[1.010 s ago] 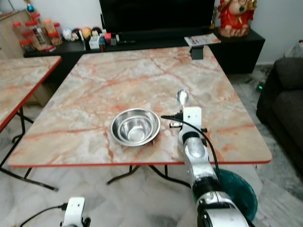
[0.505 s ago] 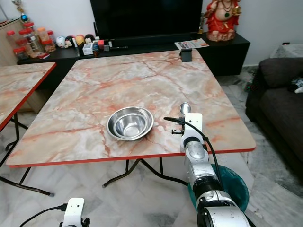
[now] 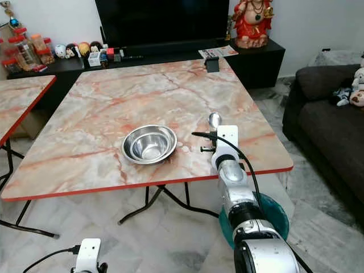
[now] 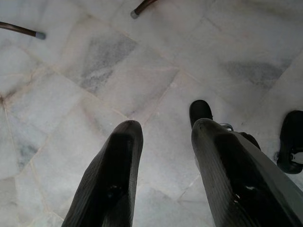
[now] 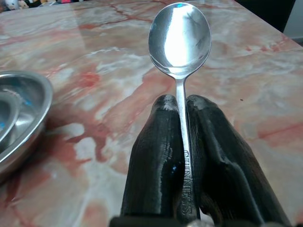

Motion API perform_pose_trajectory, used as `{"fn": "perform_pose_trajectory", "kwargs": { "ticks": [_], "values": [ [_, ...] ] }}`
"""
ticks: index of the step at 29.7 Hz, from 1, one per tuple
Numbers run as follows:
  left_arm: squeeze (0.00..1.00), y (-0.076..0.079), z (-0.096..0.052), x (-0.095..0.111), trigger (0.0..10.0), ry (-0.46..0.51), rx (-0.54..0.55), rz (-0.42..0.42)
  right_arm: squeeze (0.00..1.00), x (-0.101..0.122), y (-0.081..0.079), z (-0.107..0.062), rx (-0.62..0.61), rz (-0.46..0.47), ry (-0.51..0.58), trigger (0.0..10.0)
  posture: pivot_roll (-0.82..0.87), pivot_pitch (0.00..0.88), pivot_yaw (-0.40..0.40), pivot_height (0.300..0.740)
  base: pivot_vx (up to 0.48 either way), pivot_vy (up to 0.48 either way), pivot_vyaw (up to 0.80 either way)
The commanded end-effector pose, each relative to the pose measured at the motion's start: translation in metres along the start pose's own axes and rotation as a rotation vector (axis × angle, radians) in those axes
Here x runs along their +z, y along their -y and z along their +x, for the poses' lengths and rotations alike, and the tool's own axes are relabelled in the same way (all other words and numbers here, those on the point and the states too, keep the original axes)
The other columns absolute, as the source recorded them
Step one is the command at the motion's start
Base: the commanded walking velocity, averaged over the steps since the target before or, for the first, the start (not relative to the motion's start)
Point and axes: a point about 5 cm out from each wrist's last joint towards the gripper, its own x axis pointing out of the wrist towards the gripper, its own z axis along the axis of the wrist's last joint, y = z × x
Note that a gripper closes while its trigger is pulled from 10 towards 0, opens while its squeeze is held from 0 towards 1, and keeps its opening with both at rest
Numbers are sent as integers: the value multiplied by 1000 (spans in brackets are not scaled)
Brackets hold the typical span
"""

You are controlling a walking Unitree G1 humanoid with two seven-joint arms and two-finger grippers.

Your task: Setting the table

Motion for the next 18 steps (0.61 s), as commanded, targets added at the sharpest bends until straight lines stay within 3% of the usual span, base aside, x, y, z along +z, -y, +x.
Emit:
{"fn": "perform_pose_trajectory", "kwargs": {
  "ticks": [1, 7, 18],
  "values": [
    [0, -6, 0, 2, 10000, 1, 23, 0, 0, 6, -4, 2, 14, 11, 16, 10000, -51, 0, 87, 740, 0, 0, 0],
    [0, -7, 0, 2, 10000, 1, 29, 6, 0, 8, -2, 2, 33, -40, 37, 10000, -54, 0, 91, 740, 326, 0, 185],
    [0, -8, 1, 4, 10000, 6, 28, 9, 0, 6, 7, 1, -28, 13, 36, 10000, -56, 0, 98, 740, 333, 0, 60]
  ]
}}
